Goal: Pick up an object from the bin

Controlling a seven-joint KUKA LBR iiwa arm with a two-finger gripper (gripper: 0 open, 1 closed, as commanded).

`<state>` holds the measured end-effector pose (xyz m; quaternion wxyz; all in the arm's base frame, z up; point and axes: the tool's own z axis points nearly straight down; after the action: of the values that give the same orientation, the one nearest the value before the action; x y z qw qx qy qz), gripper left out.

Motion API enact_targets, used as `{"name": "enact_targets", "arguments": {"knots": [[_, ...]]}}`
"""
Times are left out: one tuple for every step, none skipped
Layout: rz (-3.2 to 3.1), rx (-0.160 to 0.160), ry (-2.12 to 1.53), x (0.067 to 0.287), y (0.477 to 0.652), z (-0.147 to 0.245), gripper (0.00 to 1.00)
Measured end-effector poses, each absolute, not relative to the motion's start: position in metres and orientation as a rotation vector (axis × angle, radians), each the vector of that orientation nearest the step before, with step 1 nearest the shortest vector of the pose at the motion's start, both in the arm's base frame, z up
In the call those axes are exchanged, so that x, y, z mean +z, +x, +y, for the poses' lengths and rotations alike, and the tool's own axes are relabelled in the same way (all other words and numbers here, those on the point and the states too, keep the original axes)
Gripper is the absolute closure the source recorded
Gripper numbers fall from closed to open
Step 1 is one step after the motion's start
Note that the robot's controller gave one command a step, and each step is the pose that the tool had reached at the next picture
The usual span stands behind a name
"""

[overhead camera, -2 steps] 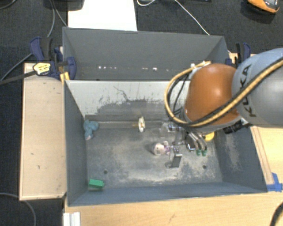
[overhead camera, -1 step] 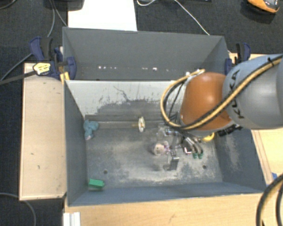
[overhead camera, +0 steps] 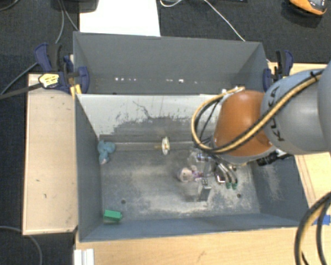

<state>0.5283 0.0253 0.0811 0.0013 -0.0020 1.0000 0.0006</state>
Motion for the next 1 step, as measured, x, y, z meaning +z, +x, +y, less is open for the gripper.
{"name": "enact_targets", "arguments": {"knots": [[3.136, 0.002, -0.12, 0.0756, 0.5124, -0.0081, 1.0]]}}
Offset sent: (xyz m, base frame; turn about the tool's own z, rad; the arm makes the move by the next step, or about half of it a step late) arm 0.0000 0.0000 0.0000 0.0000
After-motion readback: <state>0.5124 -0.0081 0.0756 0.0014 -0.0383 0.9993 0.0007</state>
